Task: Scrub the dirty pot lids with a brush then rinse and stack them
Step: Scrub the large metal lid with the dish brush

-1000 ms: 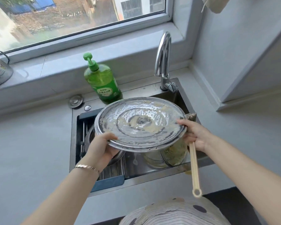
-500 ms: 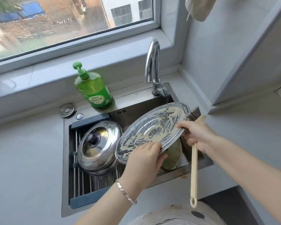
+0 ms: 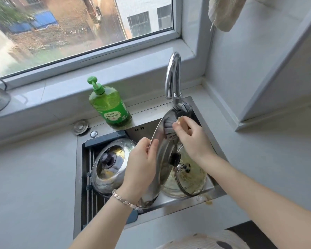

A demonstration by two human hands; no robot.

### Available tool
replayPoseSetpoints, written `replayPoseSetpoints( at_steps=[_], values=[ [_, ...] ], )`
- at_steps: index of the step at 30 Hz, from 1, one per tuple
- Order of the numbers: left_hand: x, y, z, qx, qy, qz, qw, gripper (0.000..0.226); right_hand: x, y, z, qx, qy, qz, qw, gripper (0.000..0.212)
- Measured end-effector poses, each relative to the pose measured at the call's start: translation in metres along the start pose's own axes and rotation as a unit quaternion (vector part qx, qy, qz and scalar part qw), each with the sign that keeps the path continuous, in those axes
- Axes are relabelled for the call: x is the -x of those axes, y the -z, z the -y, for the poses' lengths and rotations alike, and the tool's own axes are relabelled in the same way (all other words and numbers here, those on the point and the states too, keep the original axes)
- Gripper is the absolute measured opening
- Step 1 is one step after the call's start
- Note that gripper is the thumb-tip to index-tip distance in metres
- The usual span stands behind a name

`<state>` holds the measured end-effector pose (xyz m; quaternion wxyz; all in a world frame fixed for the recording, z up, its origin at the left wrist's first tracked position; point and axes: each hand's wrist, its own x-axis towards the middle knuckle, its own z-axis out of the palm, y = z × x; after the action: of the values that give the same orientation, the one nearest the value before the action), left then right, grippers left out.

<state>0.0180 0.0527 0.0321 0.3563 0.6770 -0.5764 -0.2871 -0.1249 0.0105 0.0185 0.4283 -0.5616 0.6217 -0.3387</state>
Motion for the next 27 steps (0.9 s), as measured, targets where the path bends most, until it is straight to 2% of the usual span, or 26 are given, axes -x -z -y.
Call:
replayPoseSetpoints(
  at_steps=[2,4,6,8,9,11,14,15,18,19,23,24,26,27],
  values=[
    [0.001,0.001,0.003,0.01,0.002,0.009,1.0,0.037,0.022,-0.013,0.009,0.057,0.093,0.016,0.994,0.031],
    [0.001,0.006,0.009,0.018,-0.004,0.007,1.0,0.037,0.031,-0.021,0.009,0.07,0.14,0.053,0.986,0.044],
    [0.003,0.01,0.013,0.009,-0.021,0.006,1.0,0.038,0.011,-0.016,0.004,0.031,0.09,0.06,0.994,0.059],
    [0.006,0.01,0.013,0.0,-0.045,0.009,0.999,0.04,-0.017,-0.007,0.003,-0.027,-0.007,0.009,1.0,0.064],
    [0.008,0.009,0.011,-0.002,-0.056,0.008,0.998,0.04,-0.021,-0.005,0.002,-0.046,-0.027,-0.009,0.999,0.065],
    [0.009,0.008,0.011,0.001,-0.065,-0.003,0.998,0.039,-0.008,-0.012,0.004,-0.034,0.019,0.003,0.999,0.058],
    [0.006,0.012,0.017,0.008,-0.075,-0.021,0.997,0.039,0.019,-0.02,0.012,-0.032,0.09,0.083,0.992,0.044],
    [0.007,0.013,0.017,0.008,-0.084,-0.02,0.996,0.041,0.009,-0.018,0.01,-0.04,0.086,0.072,0.993,0.046],
    [0.013,0.014,0.008,0.006,-0.104,-0.004,0.995,0.036,-0.031,-0.006,0.009,-0.082,-0.013,-0.007,0.997,0.073],
    [0.013,0.013,0.007,0.009,-0.103,-0.009,0.995,0.036,-0.03,-0.006,0.009,-0.077,-0.013,-0.017,0.997,0.075],
    [0.003,0.016,0.011,0.068,-0.06,-0.043,0.995,0.047,0.036,-0.029,0.018,0.008,0.163,0.042,0.986,0.043],
    [0.001,0.017,0.012,0.085,-0.042,-0.046,0.994,0.048,0.051,-0.032,0.018,0.023,0.191,0.053,0.98,0.041],
    [0.002,0.017,0.012,0.109,-0.012,-0.053,0.993,0.045,0.041,-0.029,0.017,0.073,0.208,0.05,0.974,0.043],
    [0.004,0.015,0.011,0.113,-0.004,-0.056,0.992,0.042,0.026,-0.026,0.015,0.084,0.186,0.042,0.978,0.043]
  ],
)
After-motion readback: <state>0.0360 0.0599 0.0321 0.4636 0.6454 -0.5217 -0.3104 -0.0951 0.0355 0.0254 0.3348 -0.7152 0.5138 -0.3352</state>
